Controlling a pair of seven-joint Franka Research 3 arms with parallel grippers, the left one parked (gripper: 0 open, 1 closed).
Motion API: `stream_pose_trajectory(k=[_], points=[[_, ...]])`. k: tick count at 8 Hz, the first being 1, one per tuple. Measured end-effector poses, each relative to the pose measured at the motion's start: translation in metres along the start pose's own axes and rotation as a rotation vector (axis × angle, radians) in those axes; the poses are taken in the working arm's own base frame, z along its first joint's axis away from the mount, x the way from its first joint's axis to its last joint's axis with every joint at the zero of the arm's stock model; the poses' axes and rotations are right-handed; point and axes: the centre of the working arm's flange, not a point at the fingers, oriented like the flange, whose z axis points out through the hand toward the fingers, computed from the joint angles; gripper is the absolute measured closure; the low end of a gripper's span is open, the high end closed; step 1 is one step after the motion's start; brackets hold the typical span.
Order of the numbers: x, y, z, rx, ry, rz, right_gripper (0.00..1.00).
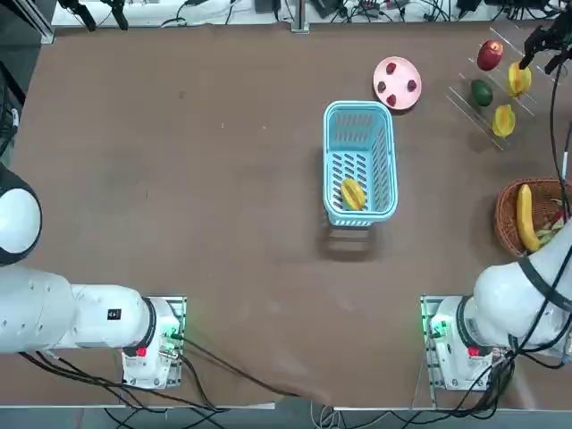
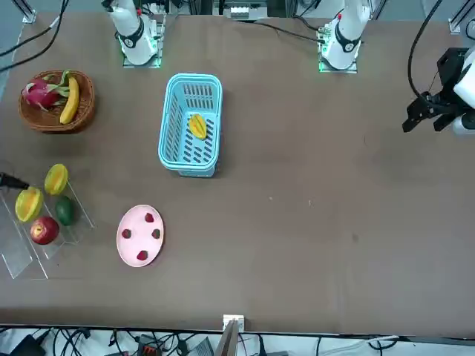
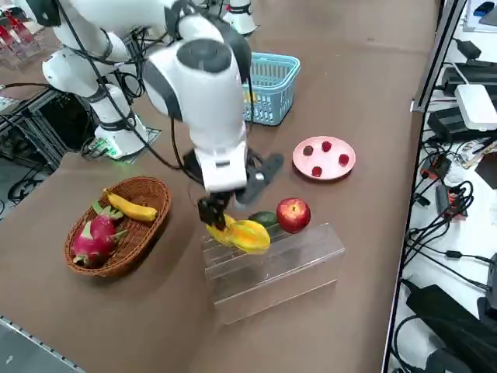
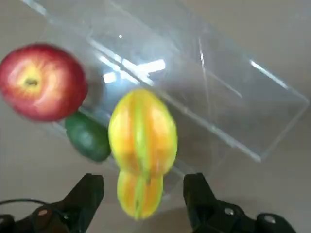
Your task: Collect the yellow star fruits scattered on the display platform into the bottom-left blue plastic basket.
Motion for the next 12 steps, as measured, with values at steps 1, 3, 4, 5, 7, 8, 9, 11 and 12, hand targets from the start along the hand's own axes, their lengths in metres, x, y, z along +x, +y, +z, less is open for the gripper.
stream_pose_trajectory(k=[1,3,4,5,7,8,9,11,12], points=[[0.005,0.002,0.006,0.011,0.015,0.004,0.00],[0.007,0.006,0.008,0.011,0.028,0.008,0.00],[0.007,0.006,0.008,0.011,0.029,0.009,0.00],[0.007,0.007,0.009,0.011,0.027,0.008,0.00],[0.009,0.007,0.021,0.012,0.019,0.008,0.00],[0.010,0.007,0.029,0.012,0.015,0.007,0.00],[0.010,0.008,0.036,0.012,0.009,0.005,0.02],[0.011,0.007,0.041,0.013,0.005,-0.003,0.21],[0.012,0.006,0.036,0.006,0.012,-0.011,0.38]])
